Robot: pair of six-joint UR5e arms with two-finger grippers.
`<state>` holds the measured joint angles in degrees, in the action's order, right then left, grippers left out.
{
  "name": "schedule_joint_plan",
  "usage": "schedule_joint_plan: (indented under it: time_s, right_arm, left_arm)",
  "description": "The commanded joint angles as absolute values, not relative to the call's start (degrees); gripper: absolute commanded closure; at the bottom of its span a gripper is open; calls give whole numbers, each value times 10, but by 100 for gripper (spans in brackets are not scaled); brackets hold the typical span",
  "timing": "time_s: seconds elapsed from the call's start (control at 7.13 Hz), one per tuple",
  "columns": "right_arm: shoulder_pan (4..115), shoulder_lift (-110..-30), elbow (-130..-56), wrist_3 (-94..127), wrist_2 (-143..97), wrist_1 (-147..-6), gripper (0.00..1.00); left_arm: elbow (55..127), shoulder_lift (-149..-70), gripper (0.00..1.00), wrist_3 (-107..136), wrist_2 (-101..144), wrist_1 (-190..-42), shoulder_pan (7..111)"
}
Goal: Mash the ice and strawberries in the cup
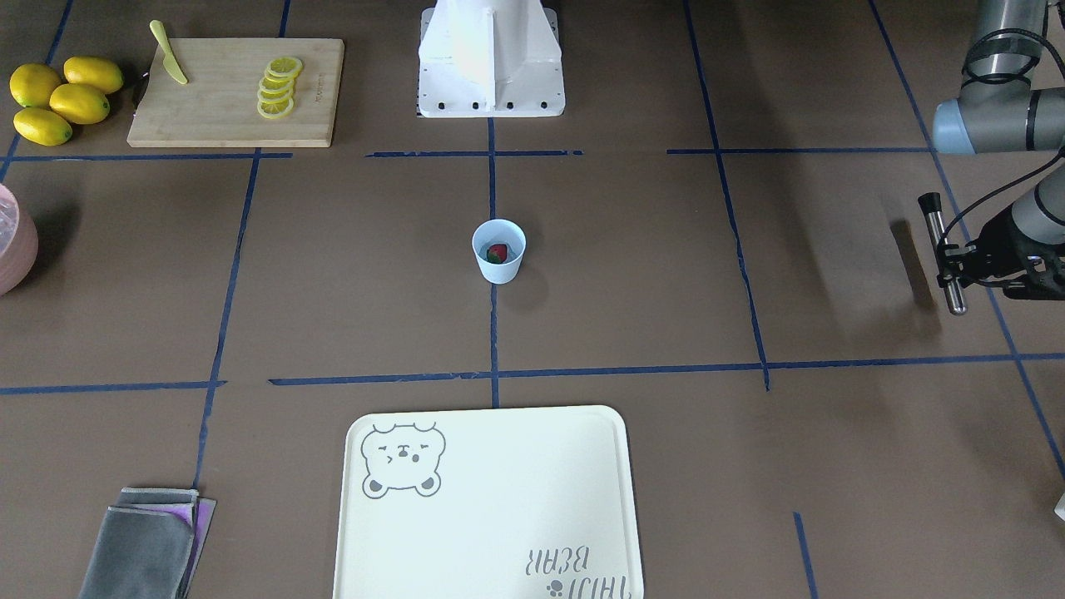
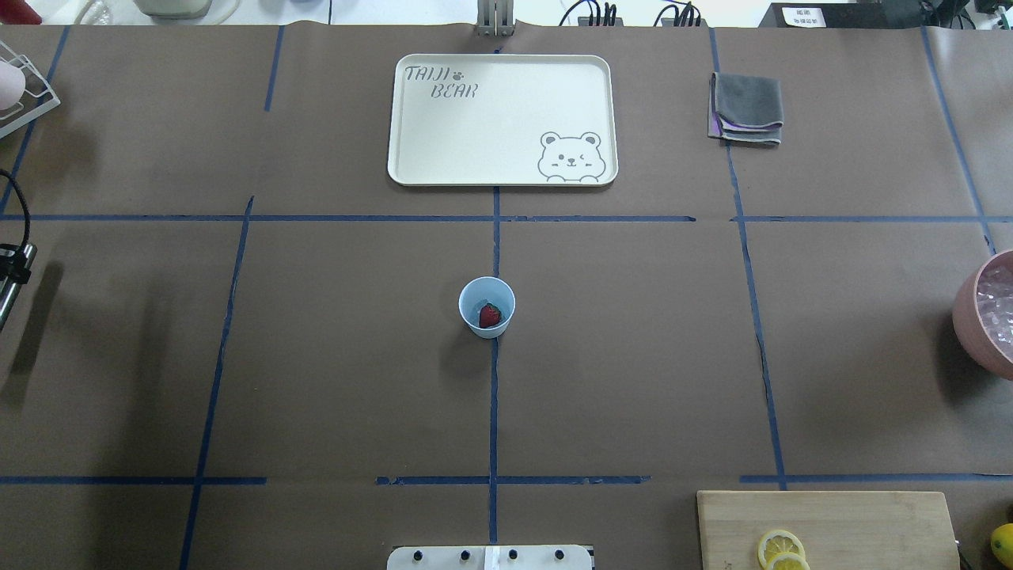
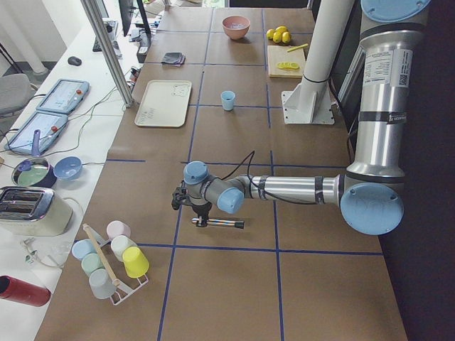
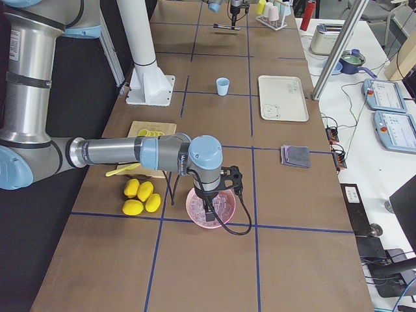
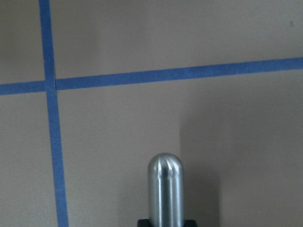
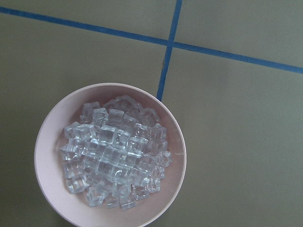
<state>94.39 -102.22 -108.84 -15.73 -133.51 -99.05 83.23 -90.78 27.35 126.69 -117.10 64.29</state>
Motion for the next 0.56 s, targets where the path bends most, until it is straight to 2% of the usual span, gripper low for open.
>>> schedule_joint_plan:
  time_s: [0.0,0.14,0.42]
  right_arm:
    - [944,-1022,-1091,-157,-1335,-991,1]
    - [944,-1023,-1092,-157,-1335,-991,1]
    - [944,-1022,-1094,-156,-1335,-991,1]
  left_arm:
    - [822,-906,18,273,1265,-1181,642]
    - [822,-905,0,273,1263,-1180,642]
    - [834,-909,0,273,1267,-1175,644]
